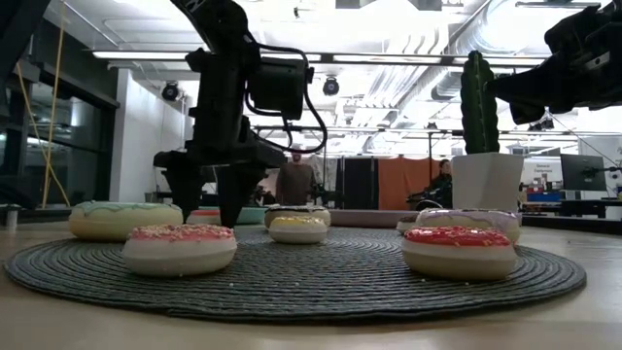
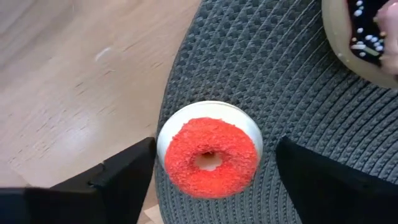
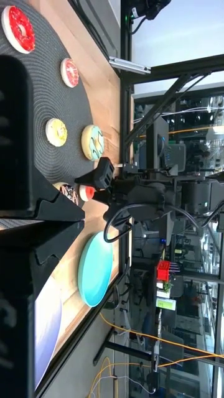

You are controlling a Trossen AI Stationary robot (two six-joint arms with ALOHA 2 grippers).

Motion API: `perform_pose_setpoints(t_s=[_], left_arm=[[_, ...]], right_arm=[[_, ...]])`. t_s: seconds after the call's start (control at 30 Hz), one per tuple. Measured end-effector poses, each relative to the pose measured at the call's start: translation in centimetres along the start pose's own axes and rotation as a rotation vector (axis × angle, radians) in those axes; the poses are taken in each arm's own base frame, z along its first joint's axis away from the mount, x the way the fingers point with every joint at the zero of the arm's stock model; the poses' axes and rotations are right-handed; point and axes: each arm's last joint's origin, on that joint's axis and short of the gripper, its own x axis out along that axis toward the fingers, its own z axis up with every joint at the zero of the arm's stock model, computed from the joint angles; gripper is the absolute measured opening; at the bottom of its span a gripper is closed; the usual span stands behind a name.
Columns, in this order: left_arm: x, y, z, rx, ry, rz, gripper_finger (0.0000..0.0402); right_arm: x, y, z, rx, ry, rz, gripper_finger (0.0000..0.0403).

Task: Pick & Place donuts
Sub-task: Put the small orange donut on the green plate

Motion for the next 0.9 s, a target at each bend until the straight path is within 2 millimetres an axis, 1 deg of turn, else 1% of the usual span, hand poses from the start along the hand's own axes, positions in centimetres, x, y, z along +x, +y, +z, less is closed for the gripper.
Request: perform_pose_setpoints(t_s=[0.17,0.33,0.47,0.9], left_arm=[[0.01,-0.03,0.02,0.000,-0.001,-0.003,0.0274],[0.01,-0.02,-0.02,-0.001,0.015,-0.011,0.0246],[0.03,-0.01,-0.05,-0.001,0.022,-0.011,0.0234],[0.06,0.06,-0.25,-0.002,0.066,-0.022,0.0213]], right_arm=[[0.00,0.00,0.00,0.000,0.000,0.000,0.0000],[0.00,0.00,0.00,0.000,0.000,0.000,0.0000],[0.00,0.00,0.00,0.000,0.000,0.000,0.0000],[0.00,0.00,0.00,0.000,0.000,0.000,0.0000]])
